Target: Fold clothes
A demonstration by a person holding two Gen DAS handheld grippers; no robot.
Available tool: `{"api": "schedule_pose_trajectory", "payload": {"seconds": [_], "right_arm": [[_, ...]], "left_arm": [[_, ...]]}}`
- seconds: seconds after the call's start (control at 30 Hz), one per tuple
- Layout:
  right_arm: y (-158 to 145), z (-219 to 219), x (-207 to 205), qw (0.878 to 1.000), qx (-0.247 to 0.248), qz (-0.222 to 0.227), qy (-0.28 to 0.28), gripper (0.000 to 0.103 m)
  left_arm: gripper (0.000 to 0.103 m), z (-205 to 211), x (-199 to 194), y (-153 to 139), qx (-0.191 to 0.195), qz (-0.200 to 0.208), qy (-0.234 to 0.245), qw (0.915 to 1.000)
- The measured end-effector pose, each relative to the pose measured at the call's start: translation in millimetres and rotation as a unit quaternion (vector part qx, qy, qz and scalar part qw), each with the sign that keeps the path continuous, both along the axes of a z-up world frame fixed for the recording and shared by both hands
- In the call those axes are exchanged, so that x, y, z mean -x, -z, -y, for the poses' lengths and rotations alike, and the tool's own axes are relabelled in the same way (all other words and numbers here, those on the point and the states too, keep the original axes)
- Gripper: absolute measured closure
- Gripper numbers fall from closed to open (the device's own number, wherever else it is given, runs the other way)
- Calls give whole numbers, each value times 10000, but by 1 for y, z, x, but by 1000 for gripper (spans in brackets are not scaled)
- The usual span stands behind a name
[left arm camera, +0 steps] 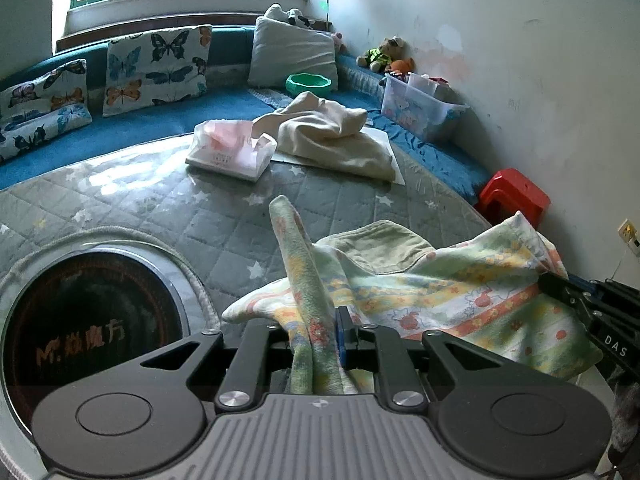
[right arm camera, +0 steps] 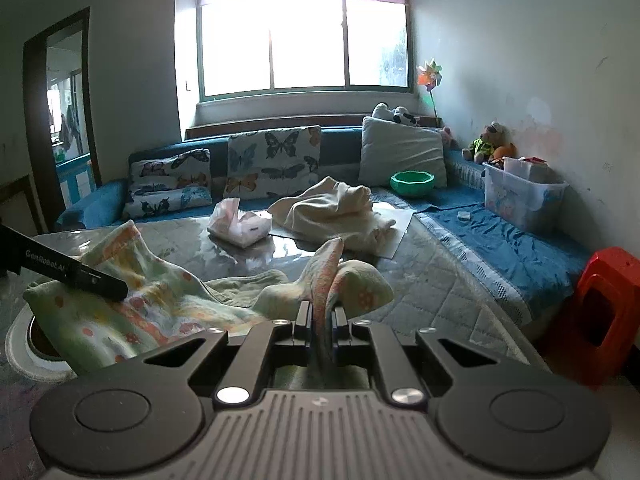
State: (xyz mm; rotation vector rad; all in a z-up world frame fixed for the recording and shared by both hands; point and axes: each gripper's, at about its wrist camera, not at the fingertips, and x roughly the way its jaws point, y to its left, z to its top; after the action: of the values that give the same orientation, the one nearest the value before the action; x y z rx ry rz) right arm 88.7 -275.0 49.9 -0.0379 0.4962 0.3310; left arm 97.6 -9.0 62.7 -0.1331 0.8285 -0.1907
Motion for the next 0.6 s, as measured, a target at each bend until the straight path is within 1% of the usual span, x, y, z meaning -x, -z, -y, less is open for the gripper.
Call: {"api": "schedule_pose_trajectory", "payload": {"seconds": [0.2,0.5,0.6], "right_arm": [[12,0,6,9999,-18,-159,7,95],[27,4,22,9992,-8,-397,-13,95],[36,5,23,9986,3,-525,23,95]], "left_arm": [[88,-4,3,12,13,-157,8,9999],[88,-10,18,28,61,-380,47,9992],[85,-12,23,38,44,-493,17,9988]]}}
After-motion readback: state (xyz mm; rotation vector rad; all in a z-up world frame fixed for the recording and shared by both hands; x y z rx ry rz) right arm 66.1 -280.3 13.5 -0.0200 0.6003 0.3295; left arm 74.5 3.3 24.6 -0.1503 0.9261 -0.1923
